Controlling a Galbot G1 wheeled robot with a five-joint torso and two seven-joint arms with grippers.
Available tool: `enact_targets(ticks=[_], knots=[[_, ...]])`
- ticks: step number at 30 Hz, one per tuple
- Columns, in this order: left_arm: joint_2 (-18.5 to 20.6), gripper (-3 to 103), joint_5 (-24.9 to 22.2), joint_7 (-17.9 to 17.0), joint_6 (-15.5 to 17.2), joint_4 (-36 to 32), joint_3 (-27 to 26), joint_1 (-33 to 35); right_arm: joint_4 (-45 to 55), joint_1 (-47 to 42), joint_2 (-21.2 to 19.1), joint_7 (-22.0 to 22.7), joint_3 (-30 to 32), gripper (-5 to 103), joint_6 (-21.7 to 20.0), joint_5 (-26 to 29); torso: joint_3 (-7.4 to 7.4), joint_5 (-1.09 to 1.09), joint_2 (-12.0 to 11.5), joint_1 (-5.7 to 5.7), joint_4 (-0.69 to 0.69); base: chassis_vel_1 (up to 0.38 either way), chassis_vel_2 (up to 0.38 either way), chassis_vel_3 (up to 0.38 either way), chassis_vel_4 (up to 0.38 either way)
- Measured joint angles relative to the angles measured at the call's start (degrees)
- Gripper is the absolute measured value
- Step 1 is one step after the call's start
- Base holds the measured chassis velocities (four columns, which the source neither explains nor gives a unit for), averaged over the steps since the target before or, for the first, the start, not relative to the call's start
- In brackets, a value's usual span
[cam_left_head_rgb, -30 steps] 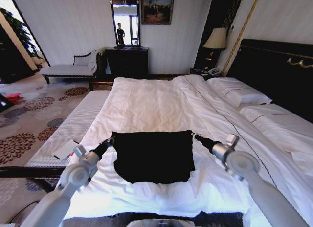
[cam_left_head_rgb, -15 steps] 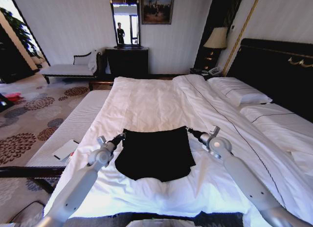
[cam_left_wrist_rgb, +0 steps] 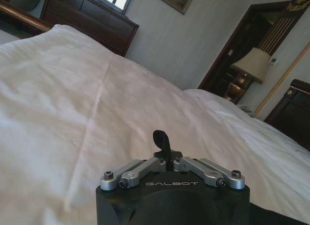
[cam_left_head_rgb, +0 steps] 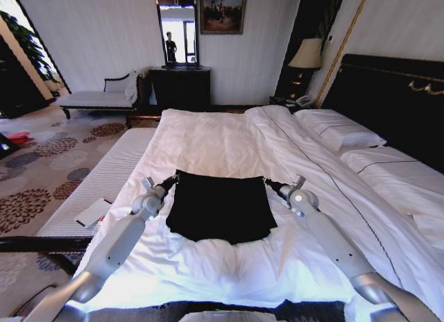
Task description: Fold the clothes on the bed.
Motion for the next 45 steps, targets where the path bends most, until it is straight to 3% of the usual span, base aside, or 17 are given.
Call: enact_targets(ticks=[6,15,22,31,45], knots=[[-0.9,1,0.9,0.3,-0.4,1.8,0.2,-0.3,-1.6,1.0,0.3,-0.8,-0.6,0,0.5,-0.7,0.0,0.0,0.0,0.0,0.0,0.0,0.0,0.0,0.0],[-0.2,1,2.1,1.0,-1.4,-4.0,-3.0,5.7,2.6,-4.4,-1.5,-3.2,1.3,0,2.3,-4.9,-0.01,0.01,0.0,0.0,-0.01,0.0,0.0,0.0,0.0],[1.6,1,2.8,2.1,-2.4,-12.0,-9.5,16.5,9.7,-13.7,-2.7,-5.2,5.8,0,4.6,-11.3,-0.01,-0.01,0.0,-0.01,0.0,0.0,0.0,0.0,0.0],[1.8,1,3.7,2.0,-2.9,-23.1,-16.2,28.3,20.0,-22.4,-3.4,-5.5,10.3,0,5.7,-15.3,-0.02,-0.01,0.0,-0.02,0.0,0.0,0.0,0.0,0.0],[1.3,1,7.4,2.4,-3.7,-29.2,-20.0,40.0,25.4,-33.4,-2.9,-6.8,14.1,0,7.5,-19.8,-0.01,0.0,0.0,-0.01,-0.01,0.0,0.0,0.0,0.0]])
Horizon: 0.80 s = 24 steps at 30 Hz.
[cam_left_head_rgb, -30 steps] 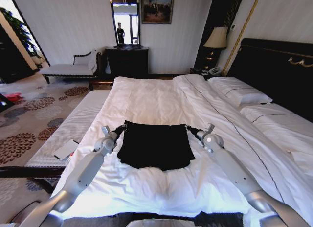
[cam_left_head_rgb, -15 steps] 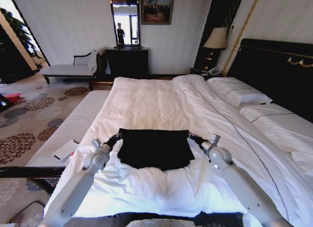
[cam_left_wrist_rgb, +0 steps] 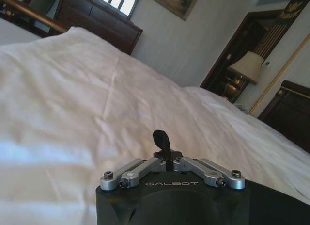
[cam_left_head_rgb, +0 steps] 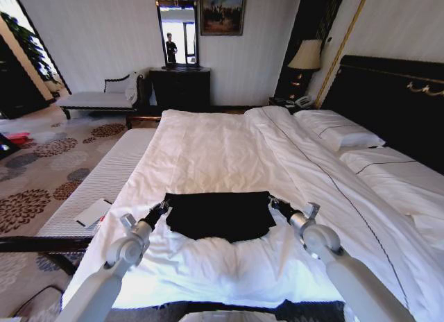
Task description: Fold the clothes on the bed.
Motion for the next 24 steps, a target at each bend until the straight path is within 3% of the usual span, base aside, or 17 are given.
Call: enact_targets(ticks=[9,17,24], knots=[[-0.6,-1,1.1,0.5,-0.4,-0.8,-0.8,3.2,0.7,-3.4,1.3,-0.5,0.6,0,1.6,-2.8,0.0,0.0,0.0,0.0,0.0,0.0,0.0,0.0,0.0],[-0.7,11,2.9,0.5,-0.2,-0.4,-0.6,4.1,0.7,-5.4,1.9,-0.2,0.8,-3,2.2,-4.5,0.0,-0.01,0.0,0.01,0.01,0.0,0.0,0.0,0.0],[-0.6,43,5.2,0.6,0.5,-2.8,-1.6,5.3,2.5,-8.8,2.0,0.1,2.2,30,2.9,-6.4,0.0,0.0,0.0,0.01,0.0,0.0,0.0,0.0,0.0]])
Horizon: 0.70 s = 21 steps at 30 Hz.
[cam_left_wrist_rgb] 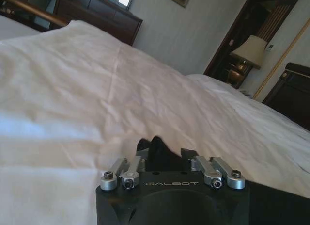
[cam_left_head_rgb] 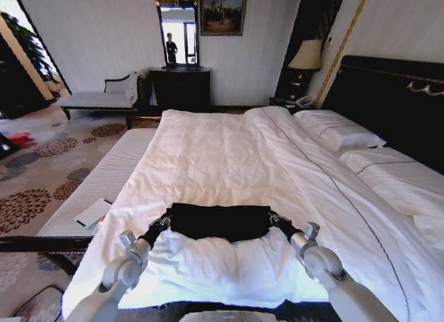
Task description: Fold the clothes on the bed.
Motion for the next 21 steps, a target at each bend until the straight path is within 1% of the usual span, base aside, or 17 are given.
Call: enact_targets(ticks=[1,3,4,5,6,7,8,9,12,13,14,15,16,17,19,20,21], knots=[[0.1,48,0.7,0.0,0.0,-0.6,-0.4,0.3,0.7,-0.8,0.0,0.3,0.5,35,0.0,0.0,0.0,-0.01,0.0,0.0,0.0,0.0,0.0,0.0,0.0],[0.2,48,1.0,0.0,0.0,-1.0,-0.8,0.4,1.4,-1.6,0.0,0.5,0.8,35,0.0,0.0,0.0,-0.01,0.0,0.0,0.0,0.0,0.0,0.0,0.0],[0.3,54,1.1,-0.2,0.0,-1.4,-1.3,0.6,2.2,-2.5,0.1,0.7,1.3,40,0.0,0.0,0.0,0.0,0.0,0.0,0.0,0.0,0.0,0.0,0.0],[0.4,54,1.0,-0.3,0.0,-1.6,-1.5,0.7,2.4,-2.8,0.1,0.7,1.5,40,0.0,0.0,0.0,0.0,0.0,0.0,0.0,0.0,0.0,0.0,0.0],[0.5,65,0.7,-0.8,0.0,-1.9,-2.3,0.8,3.6,-3.8,0.1,0.8,2.5,51,0.2,-0.1,0.0,0.0,0.0,-0.01,-0.02,0.0,0.0,0.0,0.0],[0.5,70,0.5,-1.1,0.1,-1.9,-3.0,0.8,4.2,-4.0,-0.1,0.8,3.2,51,0.4,-0.2,0.0,0.0,0.0,-0.01,-0.03,0.0,0.0,0.0,0.0],[0.6,70,0.6,-1.6,0.1,-1.9,-3.7,0.8,4.3,-3.5,-0.5,0.9,3.5,57,0.6,-0.2,0.0,0.0,0.0,-0.01,-0.03,0.0,0.0,0.0,0.0],[0.6,70,0.6,-1.6,0.1,-1.9,-3.7,0.8,4.3,-3.5,-0.5,0.9,3.5,57,0.6,-0.2,0.0,0.0,0.0,-0.01,-0.03,0.0,0.0,0.0,0.0],[0.9,86,2.7,-2.8,0.0,-1.9,-5.4,1.6,2.5,1.8,-3.4,1.5,2.3,73,1.2,-0.6,0.0,-0.01,0.0,0.0,0.0,0.0,0.0,0.0,0.0],[0.9,86,2.7,-2.8,0.0,-1.9,-5.4,1.6,2.5,1.8,-3.4,1.5,2.3,73,1.2,-0.6,0.0,-0.01,0.0,0.0,0.0,0.0,0.0,0.0,0.0],[0.9,92,3.0,-2.9,0.0,-2.1,-5.8,2.1,1.3,4.1,-4.4,1.5,1.1,79,1.4,-0.9,0.01,0.01,0.0,0.0,0.0,0.0,0.0,0.0,0.0],[0.9,92,3.0,-2.9,0.0,-2.1,-5.8,2.1,1.3,4.1,-4.4,1.5,1.1,79,1.4,-0.9,0.01,0.01,0.0,0.0,0.0,0.0,0.0,0.0,0.0],[1.0,97,3.1,-3.1,0.0,-2.4,-6.2,2.8,-0.8,7.9,-6.0,1.3,-0.8,84,1.8,-1.6,0.01,0.01,0.0,0.0,0.04,0.0,0.0,0.0,0.0],[1.7,100,3.4,-3.1,0.0,-2.4,-6.3,3.2,-4.8,14.3,-8.6,0.6,-4.9,94,3.1,-3.8,0.01,-0.01,0.0,0.0,-0.03,0.0,0.0,0.0,0.0],[1.8,100,3.4,-3.1,0.0,-2.9,-7.1,4.2,-7.8,19.6,-9.7,0.1,-9.6,100,4.1,-5.8,0.01,-0.01,0.0,0.0,-0.03,0.0,0.0,0.0,0.0],[1.8,100,3.4,-3.1,0.0,-2.9,-7.1,4.2,-7.8,19.6,-9.7,0.1,-9.6,100,4.1,-5.8,0.01,-0.01,0.0,0.0,-0.03,0.0,0.0,0.0,0.0],[1.7,100,3.4,-3.1,0.0,-3.8,-7.9,5.5,-10.3,23.7,-10.3,-0.7,-13.9,100,5.2,-8.2,0.01,0.0,0.0,0.0,0.03,0.0,0.0,0.0,0.0]])
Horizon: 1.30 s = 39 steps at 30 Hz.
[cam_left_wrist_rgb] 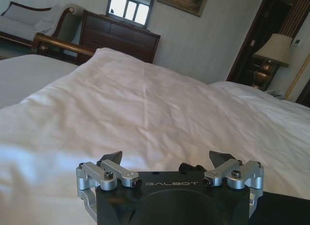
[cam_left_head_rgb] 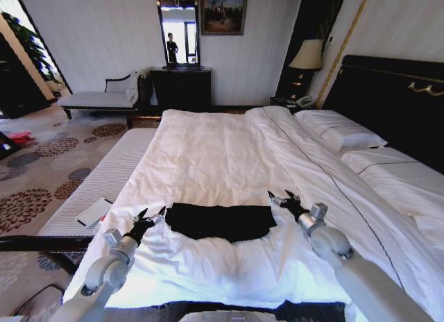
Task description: Fold the clothes on the bed.
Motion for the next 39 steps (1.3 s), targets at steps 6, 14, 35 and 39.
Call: enact_targets(ticks=[6,14,35,39], knots=[[-0.4,100,-0.8,0.4,0.1,-3.4,-2.8,4.0,-6.1,10.3,-2.4,-4.2,-12.8,100,4.3,-9.0,0.0,-0.01,0.0,0.0,-0.04,0.0,0.0,0.0,0.0],[-0.7,100,0.0,2.3,-0.6,-5.5,-5.6,8.4,-9.9,19.8,-3.4,-9.0,-22.6,100,9.3,-15.9,-0.01,0.0,0.0,0.0,-0.02,0.0,0.0,0.0,0.0],[-1.0,100,-1.0,2.7,-0.8,-7.9,-6.4,11.8,-20.4,28.1,3.2,-14.5,-31.9,100,26.2,-42.4,-0.01,0.0,0.0,0.0,-0.03,0.0,0.0,0.0,0.0],[-1.1,100,-1.8,2.5,-0.5,-8.4,-7.1,12.5,-21.6,28.5,4.0,-14.8,-33.1,100,27.9,-44.5,-0.01,-0.01,0.0,0.0,-0.04,0.0,0.0,0.0,0.0]])
